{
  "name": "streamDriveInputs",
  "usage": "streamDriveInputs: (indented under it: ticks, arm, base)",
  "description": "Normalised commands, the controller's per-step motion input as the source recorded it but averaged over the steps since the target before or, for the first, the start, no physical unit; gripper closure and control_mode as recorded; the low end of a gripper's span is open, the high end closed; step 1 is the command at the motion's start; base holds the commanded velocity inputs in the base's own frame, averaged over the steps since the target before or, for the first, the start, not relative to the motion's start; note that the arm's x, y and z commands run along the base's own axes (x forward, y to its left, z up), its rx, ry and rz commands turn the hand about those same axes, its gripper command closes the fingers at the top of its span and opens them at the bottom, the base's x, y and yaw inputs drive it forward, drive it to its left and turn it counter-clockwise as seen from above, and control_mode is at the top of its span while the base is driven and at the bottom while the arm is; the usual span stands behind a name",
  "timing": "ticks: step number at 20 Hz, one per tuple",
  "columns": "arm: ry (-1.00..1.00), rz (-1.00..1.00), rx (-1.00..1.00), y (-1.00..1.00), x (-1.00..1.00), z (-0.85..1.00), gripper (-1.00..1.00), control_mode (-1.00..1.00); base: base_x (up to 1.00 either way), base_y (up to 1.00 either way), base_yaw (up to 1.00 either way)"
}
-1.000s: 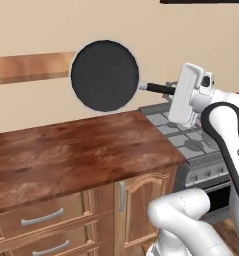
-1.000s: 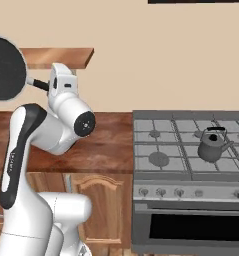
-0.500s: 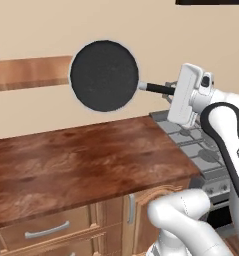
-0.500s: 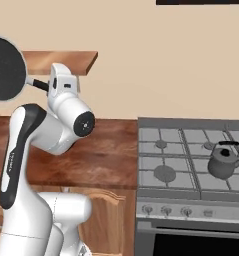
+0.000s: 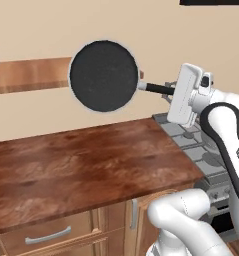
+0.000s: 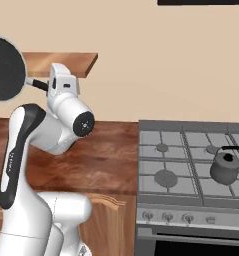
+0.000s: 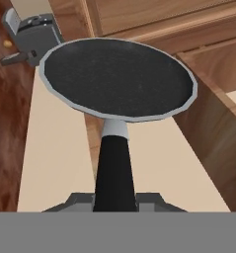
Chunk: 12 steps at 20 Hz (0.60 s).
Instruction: Pick the pan from the cabinet and place it on the stove. Then turn on the stove burner for the pan.
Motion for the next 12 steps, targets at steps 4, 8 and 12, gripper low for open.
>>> streamDriveInputs:
  ticks: [4, 8, 12]
  arm:
    - [0.00, 0.00, 0.00, 0.00, 0.00, 0.00, 1.00, 1.00]
    - [0.00, 0.00, 0.00, 0.00, 0.00, 0.00, 1.00, 1.00]
    - [0.00, 0.00, 0.00, 0.00, 0.00, 0.00, 1.00, 1.00]
  base:
    - [0.30, 0.07, 0.00]
    - [0.35, 0.13, 0.00]
    - [0.23, 0.21, -0.01]
